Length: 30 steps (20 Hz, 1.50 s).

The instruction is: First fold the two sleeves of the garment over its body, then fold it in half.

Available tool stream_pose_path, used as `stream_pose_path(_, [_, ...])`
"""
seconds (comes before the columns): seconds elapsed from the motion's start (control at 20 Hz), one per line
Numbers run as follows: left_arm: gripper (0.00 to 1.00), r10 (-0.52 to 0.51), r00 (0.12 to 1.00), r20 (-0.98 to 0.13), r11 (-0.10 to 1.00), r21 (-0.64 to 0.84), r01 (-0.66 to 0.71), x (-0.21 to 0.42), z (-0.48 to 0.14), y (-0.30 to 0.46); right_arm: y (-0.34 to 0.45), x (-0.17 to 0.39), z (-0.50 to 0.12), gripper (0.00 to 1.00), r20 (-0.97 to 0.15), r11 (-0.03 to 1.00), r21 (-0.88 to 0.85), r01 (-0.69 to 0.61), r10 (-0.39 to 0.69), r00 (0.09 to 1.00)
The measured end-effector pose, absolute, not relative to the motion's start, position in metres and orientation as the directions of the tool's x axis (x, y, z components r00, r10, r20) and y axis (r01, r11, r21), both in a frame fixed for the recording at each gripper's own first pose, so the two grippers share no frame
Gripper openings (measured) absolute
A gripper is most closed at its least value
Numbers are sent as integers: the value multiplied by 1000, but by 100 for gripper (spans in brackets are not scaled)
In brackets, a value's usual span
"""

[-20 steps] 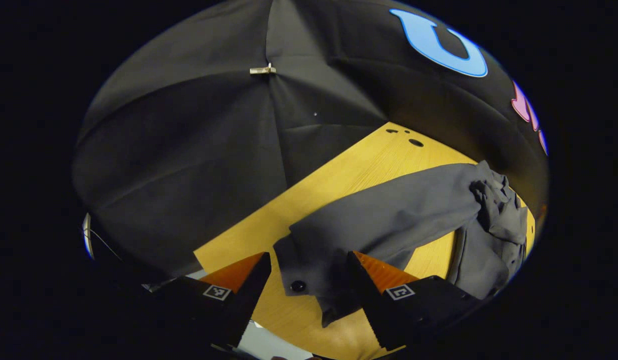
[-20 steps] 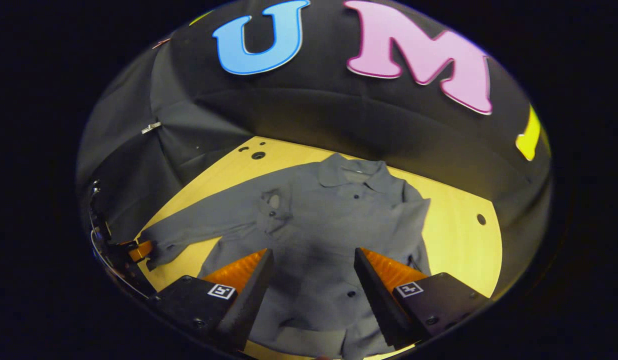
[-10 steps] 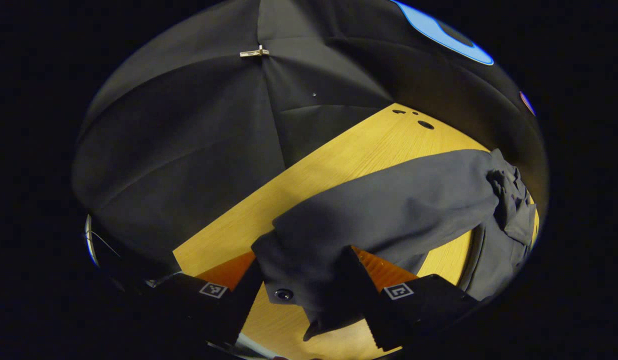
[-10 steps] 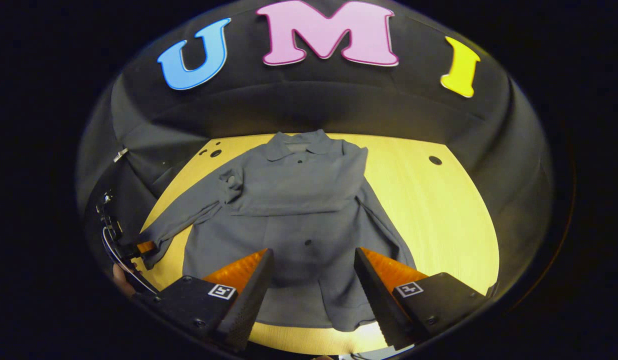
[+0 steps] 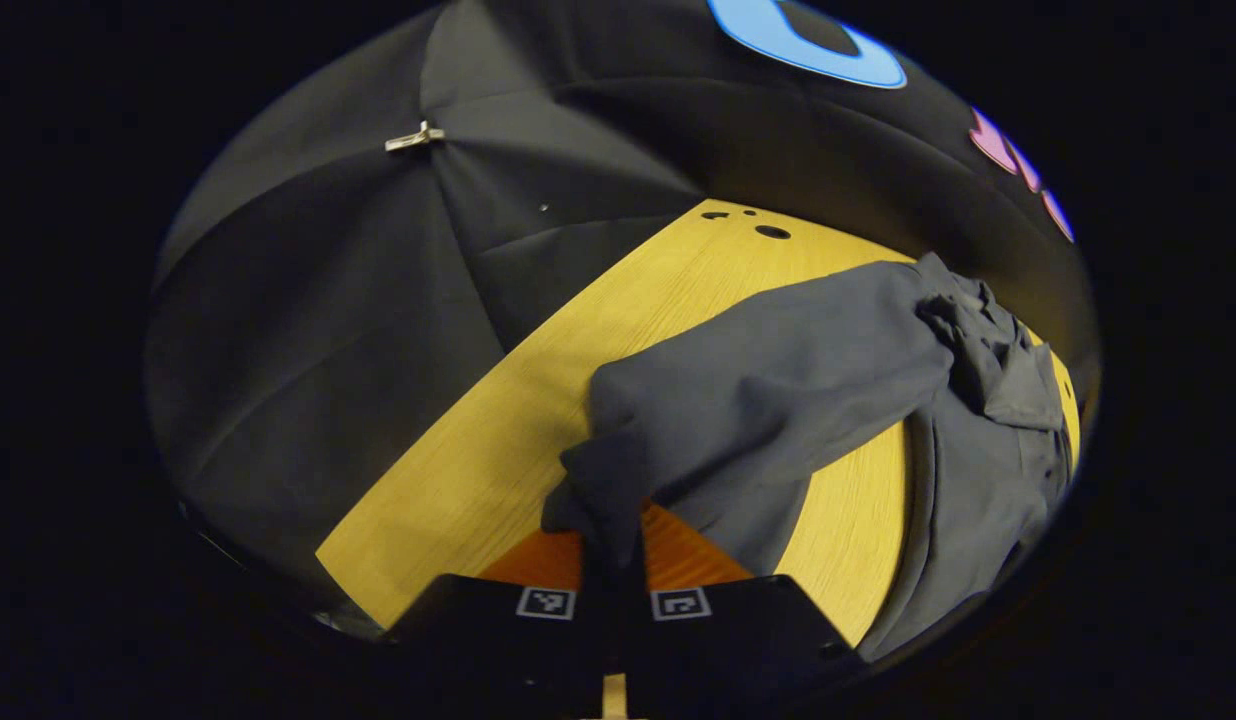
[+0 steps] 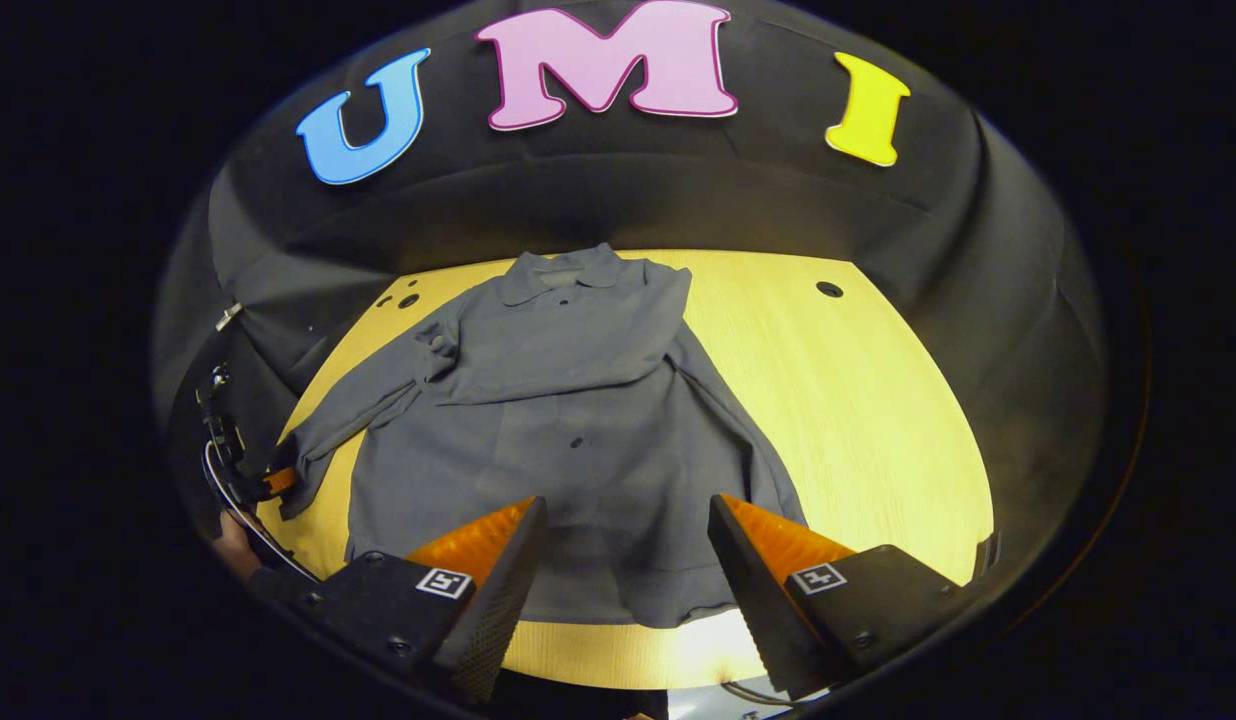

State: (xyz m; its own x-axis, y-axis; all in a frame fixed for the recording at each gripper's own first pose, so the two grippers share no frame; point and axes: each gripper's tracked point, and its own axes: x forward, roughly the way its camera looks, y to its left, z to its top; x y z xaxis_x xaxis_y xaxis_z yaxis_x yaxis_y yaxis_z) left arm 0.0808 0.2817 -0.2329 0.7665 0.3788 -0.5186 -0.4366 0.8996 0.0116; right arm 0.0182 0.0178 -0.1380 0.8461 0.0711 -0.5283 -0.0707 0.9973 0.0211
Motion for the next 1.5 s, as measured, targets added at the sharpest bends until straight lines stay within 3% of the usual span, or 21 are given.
stream_pose_path(0.1, [6,389,758,-524,895,22,-445,83,-232,282,12,15,-139,99,-523,998,27,-62,67,850])
stream_pose_path(0.35, [6,381,780,-496,902,14,-431,88,-197,269,-16,25,-134,99,-480,1000,4,-25,24,877])
stream_pose_path(0.5, [2,373,813,-447,914,25,-406,100,-153,252,-30,35,-137,99,-491,1000,22,-15,24,871])
stream_pose_path(0.75, [5,315,880,-357,942,1,-337,136,-80,194,-50,52,-145,99,-496,998,57,-3,31,868])
stream_pose_path(1.0, [5,156,941,-299,987,21,-156,184,-31,93,-74,57,-157,99,-504,991,119,63,6,864])
stream_pose_path(1.5, [5,-166,932,-321,976,81,202,266,-36,-140,-157,30,-175,99,-547,965,146,217,-104,831])
